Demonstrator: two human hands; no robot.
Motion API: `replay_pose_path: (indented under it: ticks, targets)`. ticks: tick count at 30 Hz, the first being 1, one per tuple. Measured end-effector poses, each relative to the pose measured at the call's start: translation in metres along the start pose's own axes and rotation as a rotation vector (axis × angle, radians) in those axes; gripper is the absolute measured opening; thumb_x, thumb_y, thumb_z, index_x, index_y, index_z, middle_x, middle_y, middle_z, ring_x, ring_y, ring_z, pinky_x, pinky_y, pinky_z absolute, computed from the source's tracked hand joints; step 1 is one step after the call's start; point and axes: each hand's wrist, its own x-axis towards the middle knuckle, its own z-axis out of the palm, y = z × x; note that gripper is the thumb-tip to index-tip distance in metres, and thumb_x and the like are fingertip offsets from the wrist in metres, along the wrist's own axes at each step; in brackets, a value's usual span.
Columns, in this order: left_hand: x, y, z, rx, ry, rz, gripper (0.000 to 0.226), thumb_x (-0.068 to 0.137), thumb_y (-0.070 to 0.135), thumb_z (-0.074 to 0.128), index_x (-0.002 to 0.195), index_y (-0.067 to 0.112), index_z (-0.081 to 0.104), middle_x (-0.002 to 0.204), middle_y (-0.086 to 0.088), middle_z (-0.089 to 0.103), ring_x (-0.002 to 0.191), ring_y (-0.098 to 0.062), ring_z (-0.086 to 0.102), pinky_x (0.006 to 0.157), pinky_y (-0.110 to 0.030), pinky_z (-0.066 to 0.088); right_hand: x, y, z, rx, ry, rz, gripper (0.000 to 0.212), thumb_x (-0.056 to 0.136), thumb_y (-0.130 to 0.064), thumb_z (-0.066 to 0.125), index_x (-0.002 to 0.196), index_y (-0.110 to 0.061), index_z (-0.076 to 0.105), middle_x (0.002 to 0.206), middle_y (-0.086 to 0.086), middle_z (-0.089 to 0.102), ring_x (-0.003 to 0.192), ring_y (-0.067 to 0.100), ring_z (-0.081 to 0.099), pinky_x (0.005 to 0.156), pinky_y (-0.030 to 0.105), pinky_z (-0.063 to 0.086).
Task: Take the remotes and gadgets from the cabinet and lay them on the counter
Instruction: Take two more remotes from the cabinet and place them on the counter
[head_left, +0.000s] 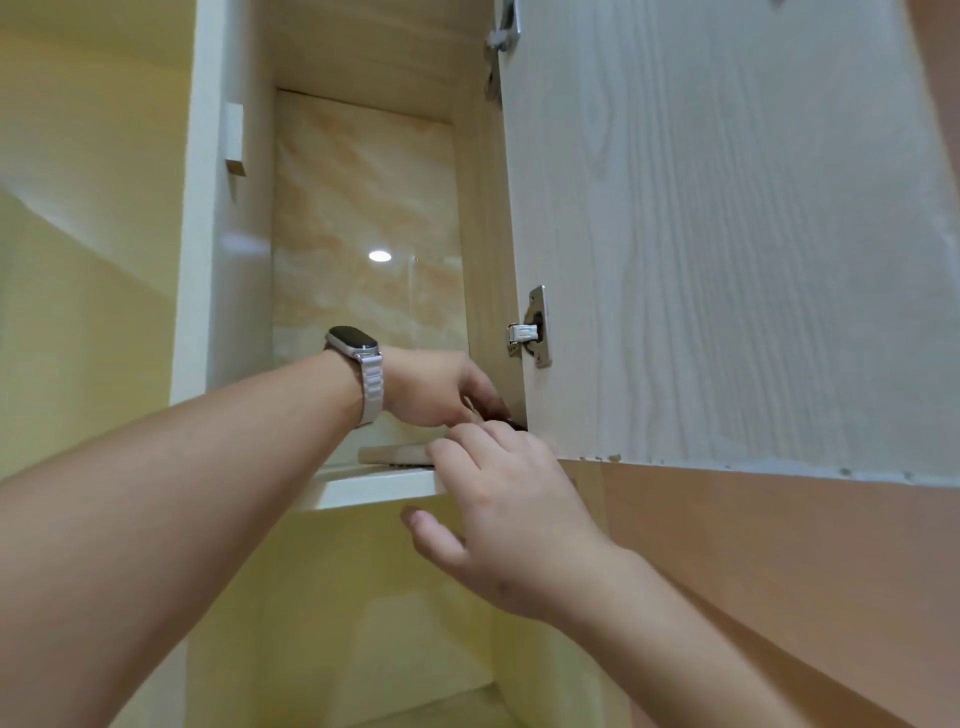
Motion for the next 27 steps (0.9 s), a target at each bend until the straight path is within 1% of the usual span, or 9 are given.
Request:
replay_pose_path:
  ticks: [3, 7, 9, 14, 16, 18, 20, 24, 27]
  targets:
    - [0.001, 0.002, 0.006, 0.004, 0.065, 0.023, 0.027, 0.096, 0.021, 0.057, 0.122, 0.024, 0.065, 0.112, 0.016, 0.07, 0.103, -0.002, 0.065, 0.093, -0.023, 0.048, -0.001, 0.002, 0.003, 0.01, 0.027, -0.006, 0.042, 0.083, -0.052, 0.046, 0.094, -0.013, 0.06, 0.091, 0.003, 0.058, 0.09, 0.028, 0.052, 0.076, 0.041, 0.043]
    - [0.002, 0.011, 0.007, -0.018, 0.095, 0.031, 0.027, 0.093, 0.018, 0.058, 0.117, 0.03, 0.064, 0.095, 0.03, 0.063, 0.084, 0.015, 0.059, 0.074, -0.008, 0.042, -0.003, 0.003, 0.004, 0.021, 0.052, -0.013, 0.042, 0.083, -0.05, 0.046, 0.094, -0.011, 0.061, 0.091, 0.004, 0.059, 0.089, 0.029, 0.053, 0.073, 0.041, 0.043]
    - [0.003, 0.013, 0.007, -0.02, 0.07, 0.024, 0.025, 0.089, 0.018, 0.061, 0.107, 0.036, 0.062, 0.087, 0.032, 0.063, 0.074, 0.018, 0.058, 0.068, -0.007, 0.04, -0.004, 0.004, 0.004, 0.032, 0.06, -0.022, 0.041, 0.083, -0.047, 0.047, 0.092, -0.01, 0.06, 0.092, 0.006, 0.06, 0.09, 0.03, 0.054, 0.072, 0.041, 0.044]
    - [0.003, 0.018, 0.011, 0.048, 0.107, 0.027, 0.027, 0.087, 0.009, 0.06, 0.1, 0.033, 0.064, 0.082, 0.028, 0.064, 0.064, 0.017, 0.057, 0.058, -0.004, 0.04, -0.002, 0.006, 0.003, 0.054, 0.08, -0.035, 0.038, 0.08, -0.039, 0.046, 0.091, -0.006, 0.062, 0.091, 0.009, 0.061, 0.087, 0.032, 0.054, 0.069, 0.043, 0.046]
    - [-0.001, 0.016, 0.011, 0.073, 0.141, 0.019, 0.023, 0.086, 0.009, 0.059, 0.1, 0.025, 0.068, 0.085, 0.021, 0.068, 0.07, 0.01, 0.061, 0.061, -0.008, 0.044, -0.001, 0.005, 0.0, 0.068, 0.077, -0.025, 0.038, 0.08, -0.037, 0.044, 0.091, -0.005, 0.062, 0.091, 0.01, 0.06, 0.087, 0.031, 0.051, 0.07, 0.043, 0.046]
    - [-0.005, 0.012, 0.009, 0.101, 0.232, 0.015, 0.022, 0.087, 0.016, 0.062, 0.107, 0.021, 0.07, 0.095, 0.01, 0.072, 0.087, -0.007, 0.066, 0.078, -0.025, 0.053, -0.001, 0.004, -0.003, 0.082, 0.076, -0.017, 0.038, 0.08, -0.036, 0.043, 0.089, -0.005, 0.061, 0.09, 0.009, 0.058, 0.088, 0.03, 0.049, 0.069, 0.042, 0.047]
    - [-0.01, 0.01, 0.005, 0.123, 0.354, 0.017, 0.022, 0.089, 0.024, 0.064, 0.109, 0.02, 0.069, 0.101, 0.003, 0.072, 0.095, -0.017, 0.066, 0.087, -0.038, 0.052, 0.001, 0.005, -0.007, 0.087, 0.062, -0.022, 0.035, 0.08, -0.034, 0.047, 0.091, -0.005, 0.062, 0.091, 0.01, 0.056, 0.089, 0.031, 0.048, 0.07, 0.044, 0.049]
    - [-0.028, 0.015, 0.001, 0.129, 0.524, 0.011, 0.021, 0.091, 0.03, 0.064, 0.102, 0.012, 0.064, 0.098, -0.007, 0.07, 0.093, -0.026, 0.063, 0.083, -0.043, 0.05, -0.001, 0.004, -0.018, 0.057, 0.06, -0.019, 0.029, 0.08, -0.027, 0.058, 0.096, -0.004, 0.063, 0.094, 0.011, 0.055, 0.087, 0.032, 0.047, 0.069, 0.046, 0.05]
    - [-0.042, 0.014, 0.002, 0.141, 0.614, 0.014, 0.014, 0.091, 0.031, 0.063, 0.095, 0.018, 0.058, 0.096, -0.006, 0.07, 0.09, -0.026, 0.064, 0.079, -0.044, 0.051, -0.006, 0.003, -0.026, 0.023, 0.11, -0.011, 0.018, 0.076, -0.014, 0.063, 0.09, -0.004, 0.064, 0.089, 0.011, 0.055, 0.075, 0.032, 0.049, 0.055, 0.045, 0.05]
